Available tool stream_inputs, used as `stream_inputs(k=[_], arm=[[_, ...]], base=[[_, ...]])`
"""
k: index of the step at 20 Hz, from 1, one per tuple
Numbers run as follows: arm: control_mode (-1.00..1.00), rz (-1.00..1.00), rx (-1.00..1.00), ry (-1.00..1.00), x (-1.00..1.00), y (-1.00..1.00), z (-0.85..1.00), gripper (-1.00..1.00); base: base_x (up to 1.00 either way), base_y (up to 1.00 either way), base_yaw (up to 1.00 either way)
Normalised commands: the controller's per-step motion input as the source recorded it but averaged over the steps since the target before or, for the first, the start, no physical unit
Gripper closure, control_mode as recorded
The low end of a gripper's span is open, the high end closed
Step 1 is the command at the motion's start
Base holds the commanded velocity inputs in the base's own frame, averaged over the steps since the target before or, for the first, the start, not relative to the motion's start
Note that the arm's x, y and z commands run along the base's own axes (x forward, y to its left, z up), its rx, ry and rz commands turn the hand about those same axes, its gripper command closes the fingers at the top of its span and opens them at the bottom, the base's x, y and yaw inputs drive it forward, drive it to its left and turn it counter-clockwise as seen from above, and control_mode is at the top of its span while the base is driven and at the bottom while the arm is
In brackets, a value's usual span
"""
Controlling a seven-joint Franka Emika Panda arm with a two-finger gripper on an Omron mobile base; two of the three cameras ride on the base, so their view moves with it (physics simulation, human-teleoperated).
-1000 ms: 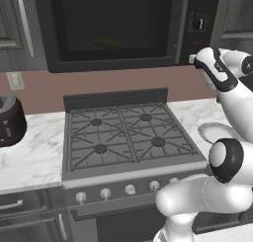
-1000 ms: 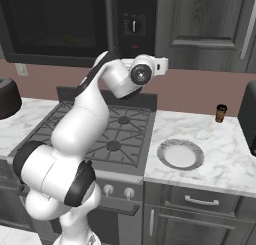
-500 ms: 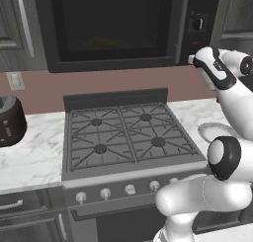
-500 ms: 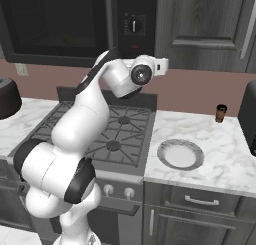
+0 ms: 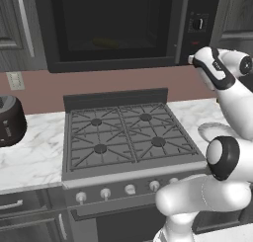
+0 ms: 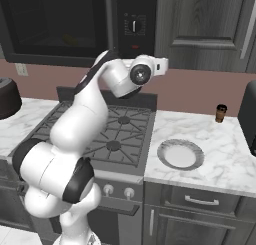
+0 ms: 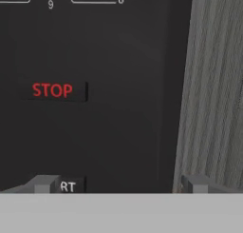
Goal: Pick the corn from the counter and place it in the microwave. Then turn on the microwave.
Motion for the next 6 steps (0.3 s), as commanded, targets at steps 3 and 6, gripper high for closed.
stream_inputs(k=[3, 6], arm=[[-1.0, 0.0, 0.0, 0.0, 0.0, 0.0, 0.0, -1.0], [-1.0, 0.0, 0.0, 0.0, 0.0, 0.0, 0.0, -1.0]], base=[[0.0, 0.0, 0.0], [0.0, 0.0, 0.0]])
